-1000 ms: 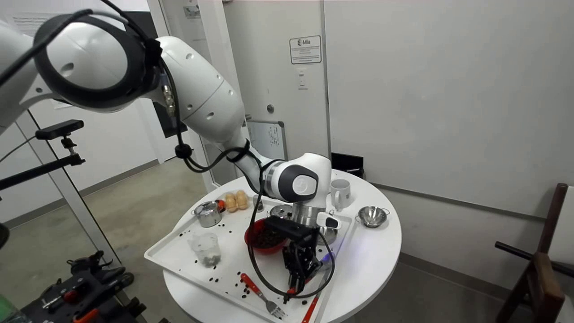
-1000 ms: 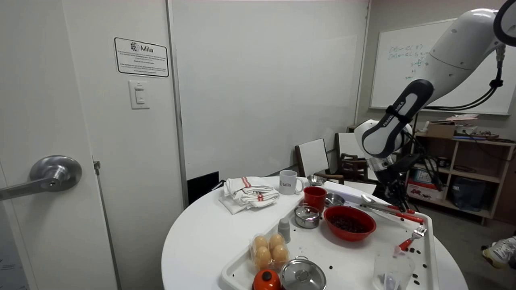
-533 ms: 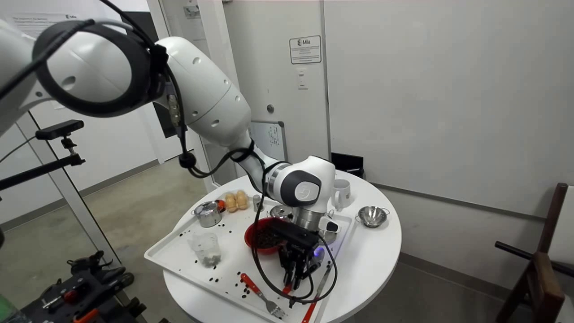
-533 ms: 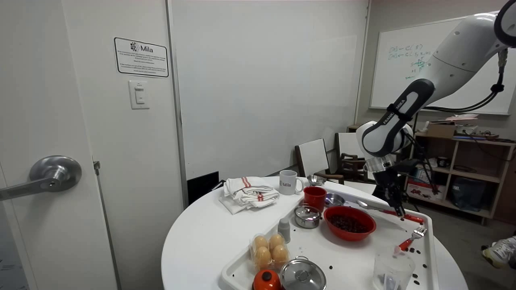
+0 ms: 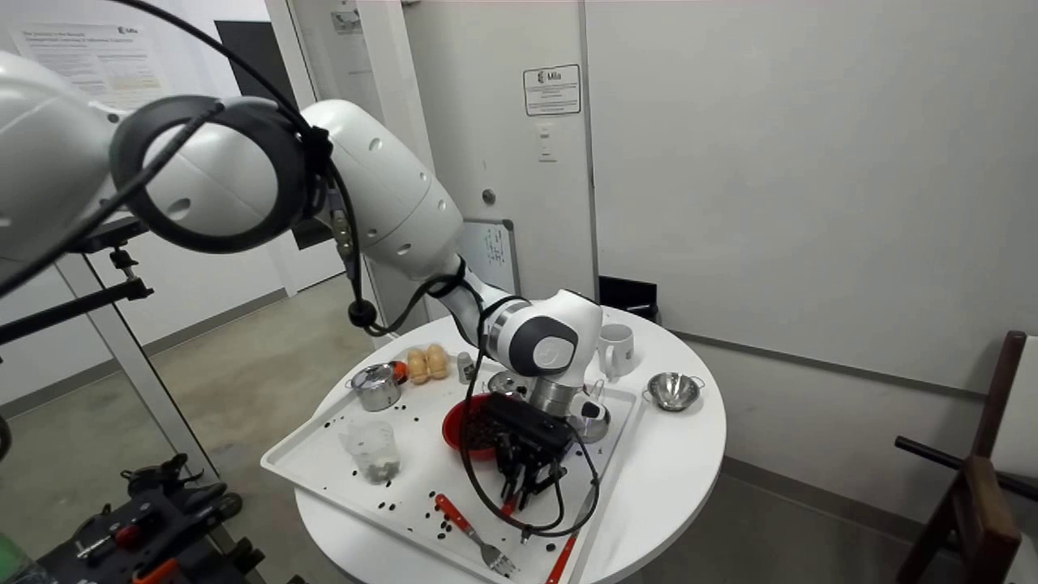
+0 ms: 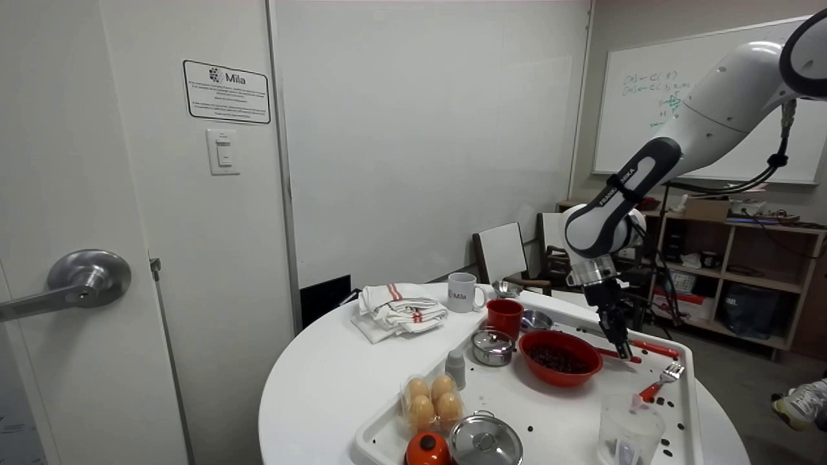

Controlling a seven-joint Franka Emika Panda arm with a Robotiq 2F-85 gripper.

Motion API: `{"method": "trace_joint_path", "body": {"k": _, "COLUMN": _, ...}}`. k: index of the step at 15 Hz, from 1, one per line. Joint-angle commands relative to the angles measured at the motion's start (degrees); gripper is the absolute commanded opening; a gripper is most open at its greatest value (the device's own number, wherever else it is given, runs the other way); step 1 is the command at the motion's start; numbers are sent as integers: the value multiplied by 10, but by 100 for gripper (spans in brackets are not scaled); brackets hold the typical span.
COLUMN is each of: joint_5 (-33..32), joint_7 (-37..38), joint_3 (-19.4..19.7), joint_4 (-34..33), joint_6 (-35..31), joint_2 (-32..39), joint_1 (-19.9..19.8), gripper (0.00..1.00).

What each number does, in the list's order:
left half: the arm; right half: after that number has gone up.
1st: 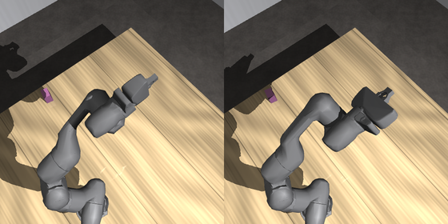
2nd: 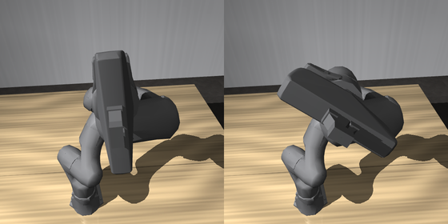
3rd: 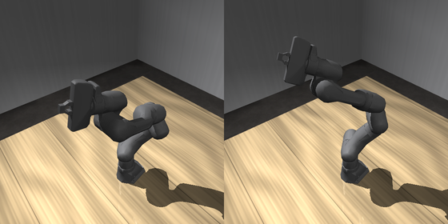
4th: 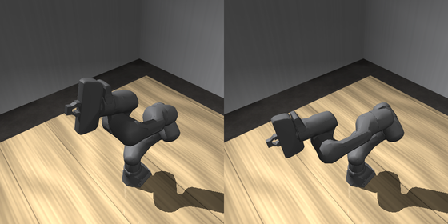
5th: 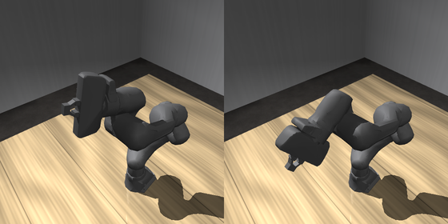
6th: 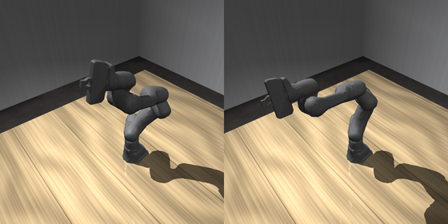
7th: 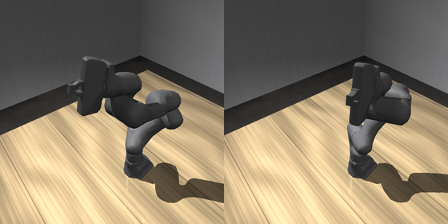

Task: Pick the spoon and mix the contents of the bowl

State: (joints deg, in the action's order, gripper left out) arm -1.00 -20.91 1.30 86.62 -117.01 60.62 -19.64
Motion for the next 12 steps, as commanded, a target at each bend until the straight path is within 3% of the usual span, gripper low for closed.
{"method": "trace_joint_path", "body": {"k": 1, "joint_5": 25, "joint_7": 1, "joint_3": -4, "joint_4": -81, "joint_6": 49, "joint_2": 58, "joint_1": -8, "gripper": 6}}
{"method": "trace_joint_path", "body": {"k": 2, "joint_5": 30, "joint_7": 3, "joint_3": -3, "joint_4": -98, "joint_6": 63, "joint_2": 70, "joint_1": -9, "gripper": 9}}
{"method": "trace_joint_path", "body": {"k": 3, "joint_5": 35, "joint_7": 7, "joint_3": -2, "joint_4": -113, "joint_6": 77, "joint_2": 79, "joint_1": -10, "gripper": 45}}
{"method": "trace_joint_path", "body": {"k": 5, "joint_5": 50, "joint_7": 20, "joint_3": -3, "joint_4": -136, "joint_6": 98, "joint_2": 89, "joint_1": -15, "gripper": 51}}
{"method": "trace_joint_path", "body": {"k": 8, "joint_5": 89, "joint_7": 38, "joint_3": -7, "joint_4": -148, "joint_6": 107, "joint_2": 94, "joint_1": -29, "gripper": 74}}
{"method": "trace_joint_path", "body": {"k": 9, "joint_5": 69, "joint_7": 24, "joint_3": 2, "joint_4": -120, "joint_6": 97, "joint_2": 75, "joint_1": -14, "gripper": 56}}
{"method": "trace_joint_path", "body": {"k": 11, "joint_5": 81, "joint_7": 28, "joint_3": 1, "joint_4": -128, "joint_6": 98, "joint_2": 80, "joint_1": -20, "gripper": 71}}
{"method": "trace_joint_path", "body": {"k": 12, "joint_5": 83, "joint_7": 28, "joint_3": 1, "joint_4": -130, "joint_6": 98, "joint_2": 81, "joint_1": -22, "gripper": 74}}
